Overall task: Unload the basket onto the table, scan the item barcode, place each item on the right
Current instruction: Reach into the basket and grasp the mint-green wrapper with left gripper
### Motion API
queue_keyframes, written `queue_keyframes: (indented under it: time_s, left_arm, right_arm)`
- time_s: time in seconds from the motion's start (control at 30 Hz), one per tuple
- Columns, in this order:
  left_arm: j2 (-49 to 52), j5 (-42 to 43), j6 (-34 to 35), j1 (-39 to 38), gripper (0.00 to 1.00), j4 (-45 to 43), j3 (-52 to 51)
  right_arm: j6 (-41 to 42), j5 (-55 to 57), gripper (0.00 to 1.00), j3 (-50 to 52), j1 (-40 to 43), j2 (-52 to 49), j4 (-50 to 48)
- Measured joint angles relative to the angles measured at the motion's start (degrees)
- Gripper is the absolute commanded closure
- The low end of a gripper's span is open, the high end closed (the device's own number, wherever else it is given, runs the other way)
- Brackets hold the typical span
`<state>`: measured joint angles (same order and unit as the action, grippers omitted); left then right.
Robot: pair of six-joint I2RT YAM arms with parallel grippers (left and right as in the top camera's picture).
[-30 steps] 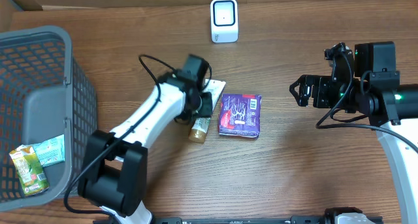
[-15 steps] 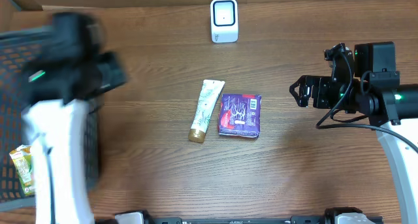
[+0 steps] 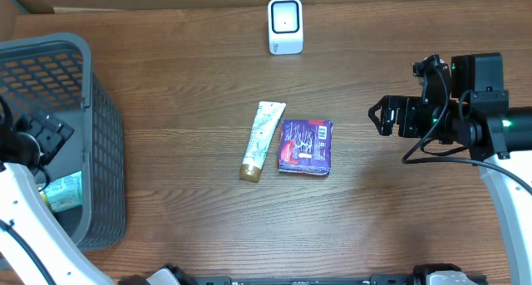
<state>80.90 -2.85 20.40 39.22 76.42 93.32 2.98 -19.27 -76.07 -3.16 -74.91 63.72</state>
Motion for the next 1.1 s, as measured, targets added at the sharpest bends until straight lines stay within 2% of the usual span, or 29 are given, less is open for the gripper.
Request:
queue_keyframes:
  time_s: [0.2, 0.57, 0.83, 1.1]
  left_arm:
    - [1.31, -0.31, 0.0, 4.04, 0.11, -10.49, -14.08]
    - [1.42, -4.87, 0.2, 4.39, 0.09, -33.51, -34.71]
    - [2.93, -5.88, 0.66, 4.39, 0.06, -40.54, -38.47]
    - [11.76, -7.34, 1.92, 4.39, 0.06, -42.38, -38.49]
  right_arm:
    - [0.0, -0.02, 0.0, 0.0, 0.0, 0.0, 0.02]
    - [0.0, -0.02, 0.0, 0.0, 0.0, 0.0, -0.04]
    - [0.0, 0.0, 0.0, 0.0, 0.0, 0.0, -0.07]
    - [0.02, 0.0, 0.0, 0.0, 0.0, 0.0, 0.2]
